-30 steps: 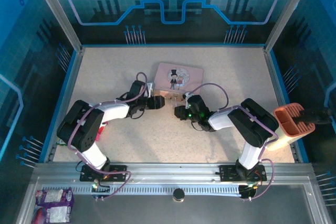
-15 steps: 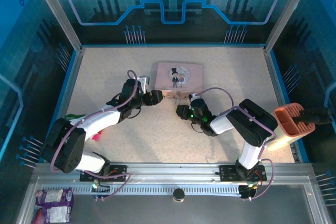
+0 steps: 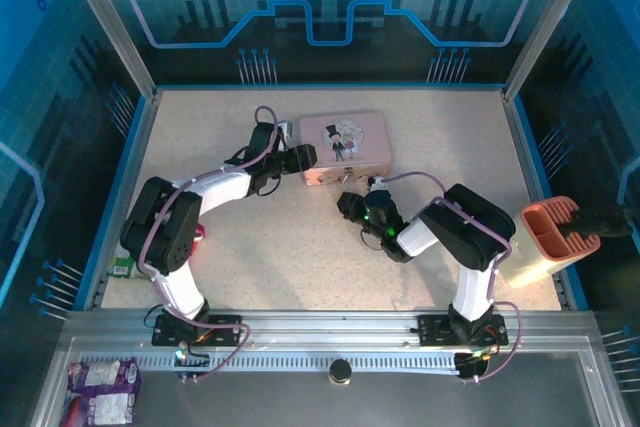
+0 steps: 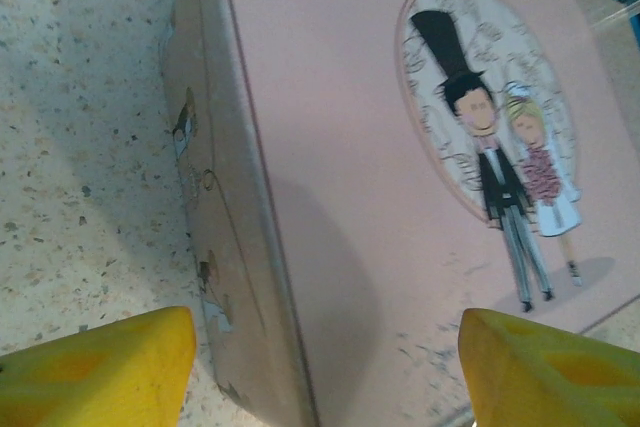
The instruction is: Unlock a padlock with a key
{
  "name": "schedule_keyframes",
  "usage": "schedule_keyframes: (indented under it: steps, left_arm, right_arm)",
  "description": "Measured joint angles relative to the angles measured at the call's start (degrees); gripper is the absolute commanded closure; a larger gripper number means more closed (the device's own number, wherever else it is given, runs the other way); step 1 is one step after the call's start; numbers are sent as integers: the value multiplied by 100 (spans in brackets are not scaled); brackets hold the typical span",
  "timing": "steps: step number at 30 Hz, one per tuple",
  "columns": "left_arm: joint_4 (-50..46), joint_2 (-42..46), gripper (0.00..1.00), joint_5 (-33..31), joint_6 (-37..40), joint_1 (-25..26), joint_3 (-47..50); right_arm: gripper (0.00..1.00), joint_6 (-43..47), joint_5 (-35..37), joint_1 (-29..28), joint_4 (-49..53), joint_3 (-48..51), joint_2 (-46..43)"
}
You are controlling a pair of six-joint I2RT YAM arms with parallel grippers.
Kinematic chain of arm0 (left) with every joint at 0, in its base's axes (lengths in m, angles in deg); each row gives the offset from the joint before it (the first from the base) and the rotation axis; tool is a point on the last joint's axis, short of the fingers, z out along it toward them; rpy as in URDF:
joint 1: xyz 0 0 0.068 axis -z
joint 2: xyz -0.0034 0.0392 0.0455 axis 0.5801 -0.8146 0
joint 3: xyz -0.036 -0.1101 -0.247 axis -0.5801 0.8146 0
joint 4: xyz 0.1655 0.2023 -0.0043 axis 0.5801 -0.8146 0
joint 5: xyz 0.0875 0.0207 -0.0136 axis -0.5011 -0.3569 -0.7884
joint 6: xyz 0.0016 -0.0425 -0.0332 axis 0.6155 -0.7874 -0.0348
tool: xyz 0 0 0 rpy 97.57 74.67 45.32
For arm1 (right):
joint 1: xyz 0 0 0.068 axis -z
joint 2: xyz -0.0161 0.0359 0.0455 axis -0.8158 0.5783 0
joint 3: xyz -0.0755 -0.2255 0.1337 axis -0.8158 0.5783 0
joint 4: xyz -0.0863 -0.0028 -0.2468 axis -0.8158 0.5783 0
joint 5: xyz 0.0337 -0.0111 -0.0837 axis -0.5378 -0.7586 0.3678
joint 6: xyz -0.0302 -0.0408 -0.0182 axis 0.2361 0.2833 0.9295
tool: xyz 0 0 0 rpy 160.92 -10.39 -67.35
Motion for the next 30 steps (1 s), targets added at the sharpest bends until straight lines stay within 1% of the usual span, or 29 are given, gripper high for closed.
schedule_keyframes:
  steps: [3, 13, 18, 30]
  left_arm:
    - [15, -225, 31, -37, -173, 0, -44]
    - [273, -365, 32, -103, -382, 44, -79]
    - [483, -374, 34, -190, -501, 61, 9]
    - [610, -374, 34, -339, -575, 98, 52]
  right_arm:
    - [100, -173, -4, 57, -251, -61, 173]
    - [100, -459, -46, 356, -544, -238, 378]
    - [100, -787, -341, 632, -828, -284, 610]
    - [100, -1453, -938, 1001, -1320, -380, 815]
